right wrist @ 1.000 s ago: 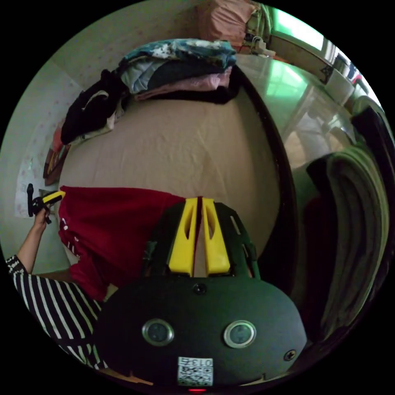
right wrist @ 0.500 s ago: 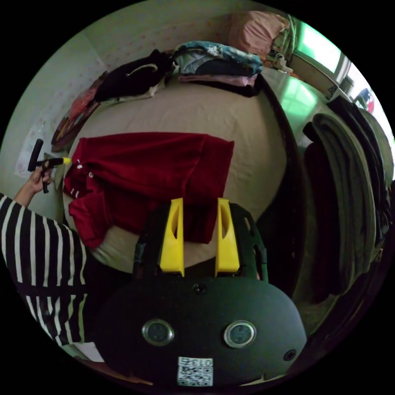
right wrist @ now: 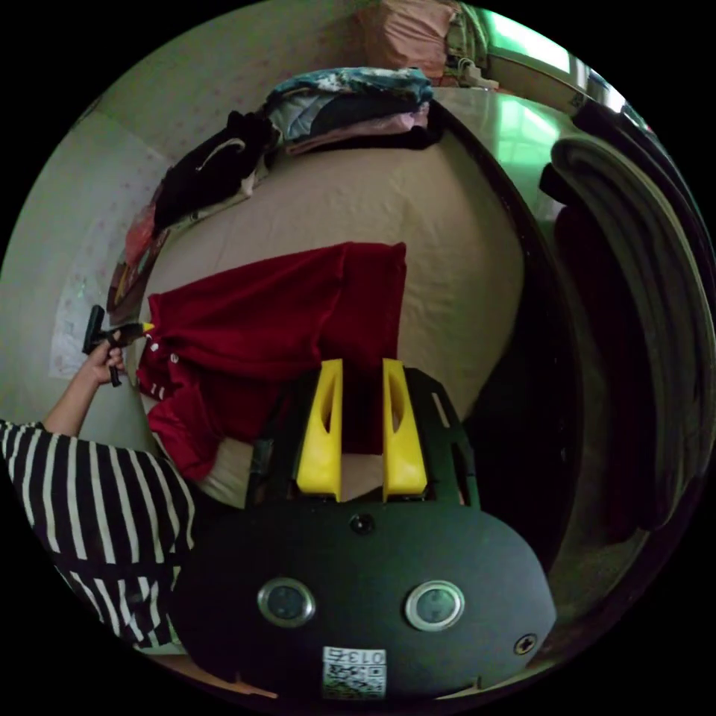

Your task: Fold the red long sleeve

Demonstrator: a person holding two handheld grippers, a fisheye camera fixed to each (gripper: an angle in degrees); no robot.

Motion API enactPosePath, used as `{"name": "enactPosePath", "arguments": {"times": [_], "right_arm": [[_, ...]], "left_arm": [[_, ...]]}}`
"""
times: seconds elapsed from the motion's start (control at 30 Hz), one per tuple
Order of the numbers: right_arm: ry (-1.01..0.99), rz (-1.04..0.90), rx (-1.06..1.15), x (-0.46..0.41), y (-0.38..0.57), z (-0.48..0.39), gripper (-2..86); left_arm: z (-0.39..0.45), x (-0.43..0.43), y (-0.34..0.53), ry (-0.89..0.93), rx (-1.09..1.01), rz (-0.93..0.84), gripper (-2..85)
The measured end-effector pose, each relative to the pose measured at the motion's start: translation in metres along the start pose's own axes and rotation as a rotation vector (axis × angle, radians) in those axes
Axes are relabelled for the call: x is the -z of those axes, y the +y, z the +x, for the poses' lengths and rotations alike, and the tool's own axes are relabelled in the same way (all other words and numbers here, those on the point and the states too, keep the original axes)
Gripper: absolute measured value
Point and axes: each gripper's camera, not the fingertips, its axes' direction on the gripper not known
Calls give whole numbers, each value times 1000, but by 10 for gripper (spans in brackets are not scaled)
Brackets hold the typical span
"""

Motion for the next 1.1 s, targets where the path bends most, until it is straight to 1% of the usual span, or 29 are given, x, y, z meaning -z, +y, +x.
{"name": "enactPosePath", "arguments": {"times": [0.1,0.17,0.23,0.27,0.3,0.37,0.47,0.53,0.6,0.67,0.73,0.8,0.97,1.03,1.1], "right_arm": [[-59,43,-43,6,3,4,92],[-72,18,-54,4,1,4,86],[-112,-20,-48,2,-5,3,51],[-124,-44,-44,0,-8,2,48],[-100,-77,-44,-2,-13,-1,41],[-44,-62,7,4,-20,-11,36],[58,70,130,35,-31,-40,30],[141,222,228,61,-26,-60,27],[175,325,279,69,-17,-68,27],[169,310,268,56,-11,-64,27],[121,157,196,19,-5,-49,28],[104,79,160,-1,4,-44,29],[43,81,49,-5,15,-39,41],[44,19,63,-1,10,-43,53],[73,12,62,13,8,-47,58]], "left_arm": [[-18,13,3,74,26,31,5],[-28,24,5,122,30,63,4],[-33,34,5,164,12,98,3],[-36,42,4,191,1,129,3],[-37,45,4,200,-4,140,3],[-39,62,4,237,-48,210,3],[-37,84,10,247,-141,311,2],[-37,94,19,252,-202,383,2],[-43,97,28,266,-225,436,2],[-61,84,36,292,-194,419,2],[-76,71,41,276,-143,358,3],[-87,61,47,267,-105,318,3],[-98,49,55,217,-40,257,5],[-96,47,55,217,-40,235,6],[-93,48,57,214,-58,215,8]]}}
